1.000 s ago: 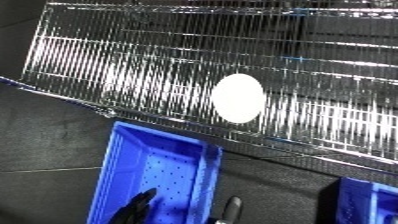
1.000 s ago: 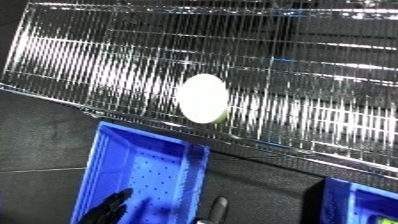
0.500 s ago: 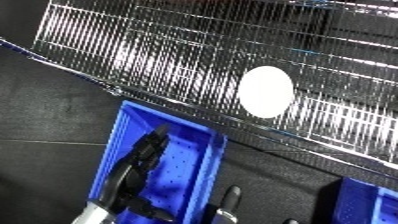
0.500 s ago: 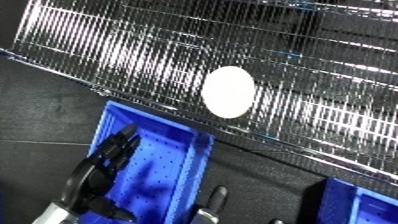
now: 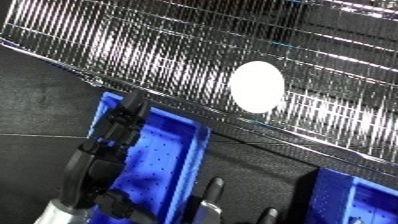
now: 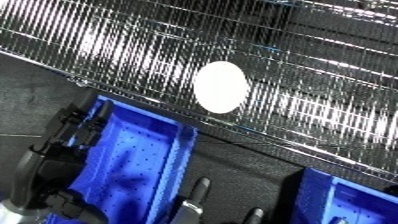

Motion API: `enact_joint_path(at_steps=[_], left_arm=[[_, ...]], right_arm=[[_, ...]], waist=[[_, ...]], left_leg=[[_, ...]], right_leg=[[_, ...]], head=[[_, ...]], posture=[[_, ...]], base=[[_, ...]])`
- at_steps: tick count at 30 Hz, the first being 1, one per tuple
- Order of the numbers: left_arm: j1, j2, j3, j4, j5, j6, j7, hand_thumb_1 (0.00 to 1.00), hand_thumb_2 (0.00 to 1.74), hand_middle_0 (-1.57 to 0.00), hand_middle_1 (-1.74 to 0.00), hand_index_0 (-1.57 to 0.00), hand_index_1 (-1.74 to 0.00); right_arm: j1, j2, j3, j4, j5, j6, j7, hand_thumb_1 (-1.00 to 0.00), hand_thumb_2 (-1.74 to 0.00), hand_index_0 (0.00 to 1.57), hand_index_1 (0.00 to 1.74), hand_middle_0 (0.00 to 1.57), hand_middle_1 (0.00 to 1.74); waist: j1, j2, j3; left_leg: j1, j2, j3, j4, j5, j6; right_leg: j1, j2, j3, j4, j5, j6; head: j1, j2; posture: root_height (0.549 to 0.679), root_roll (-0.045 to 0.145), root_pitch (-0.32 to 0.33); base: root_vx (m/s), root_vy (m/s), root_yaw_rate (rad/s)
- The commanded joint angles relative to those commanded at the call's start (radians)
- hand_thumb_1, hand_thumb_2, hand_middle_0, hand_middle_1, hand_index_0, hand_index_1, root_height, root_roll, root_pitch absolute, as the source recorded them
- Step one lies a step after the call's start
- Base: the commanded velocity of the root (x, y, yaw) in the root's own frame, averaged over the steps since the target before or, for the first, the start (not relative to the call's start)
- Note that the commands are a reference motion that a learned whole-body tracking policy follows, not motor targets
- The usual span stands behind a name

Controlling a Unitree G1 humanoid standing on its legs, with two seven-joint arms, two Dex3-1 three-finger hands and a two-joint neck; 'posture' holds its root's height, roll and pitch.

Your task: Pick up the object and place it into the box

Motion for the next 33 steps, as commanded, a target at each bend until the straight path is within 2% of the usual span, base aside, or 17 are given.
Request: enact_joint_path(at_steps=[5,12,18,26,33], left_arm=[[-0.054,-0.02,-0.027,0.036,0.068,0.007,0.083,0.0,0.0,0.0,0.0,0.0,0.0],[-0.148,-0.068,-0.065,0.16,0.088,-0.003,0.176,0.0,0.0,0.0,0.0,0.0,0.0],[-0.221,-0.105,-0.085,0.266,0.105,-0.017,0.226,0.0,0.0,0.0,0.0,0.0,0.0],[-0.281,-0.126,-0.091,0.391,0.117,-0.021,0.281,0.0,0.0,0.0,0.0,0.0,0.0],[-0.339,-0.141,-0.105,0.485,0.144,-0.011,0.298,0.0,0.0,0.0,0.0,0.0,0.0]], right_arm=[[-0.012,0.01,0.014,0.002,0.004,0.009,0.01,0.0,0.0,0.0,0.0,0.0,0.0],[-0.029,0.009,0.034,0.005,-0.017,0.029,0.035,0.0,0.0,0.0,0.0,0.0,0.0],[-0.039,0.006,0.057,-0.008,-0.039,0.036,0.053,0.0,0.0,0.0,0.0,0.0,0.0],[-0.04,-0.003,0.073,-0.032,-0.05,0.037,0.078,0.0,0.0,0.0,0.0,0.0,0.0],[-0.046,-0.004,0.092,-0.054,-0.055,0.034,0.077,0.0,0.0,0.0,0.0,0.0,0.0]], waist=[[-0.014,-0.016,0.0],[-0.049,-0.037,0.002],[-0.08,-0.057,0.004],[-0.114,-0.081,0.004],[-0.141,-0.098,0.004]], left_leg=[[-0.006,0.004,0.003,0.017,-0.009,0.0049],[-0.016,0.02,0.018,0.047,-0.022,0.0119],[-0.037,0.037,0.029,0.08,-0.036,0.0189],[-0.085,0.053,0.035,0.121,-0.052,0.0264],[-0.127,0.063,0.039,0.15,-0.062,0.0294]], right_leg=[[-0.007,0.0114,0.01,0.005,0.004,0.0019],[-0.023,0.0337,0.041,0.016,0.008,0.0028],[-0.053,0.0528,0.061,0.034,0.011,0.0037],[-0.105,0.0765,0.078,0.059,0.015,0.0064],[-0.149,0.0926,0.09,0.073,0.02,0.0097]], head=[[-0.031,0.015],[-0.122,0.05],[-0.207,0.131],[-0.265,0.247],[-0.296,0.299]], posture=[[0.643,0.025,0.017],[0.64,0.015,0.014],[0.636,0.005,0.02],[0.631,-0.008,0.042],[0.627,-0.016,0.065]], base=[[0.014,-0.009,-0.096],[0.013,0.024,-0.196],[0.0,0.033,-0.183],[-0.013,0.025,-0.126],[-0.02,0.021,-0.091]])
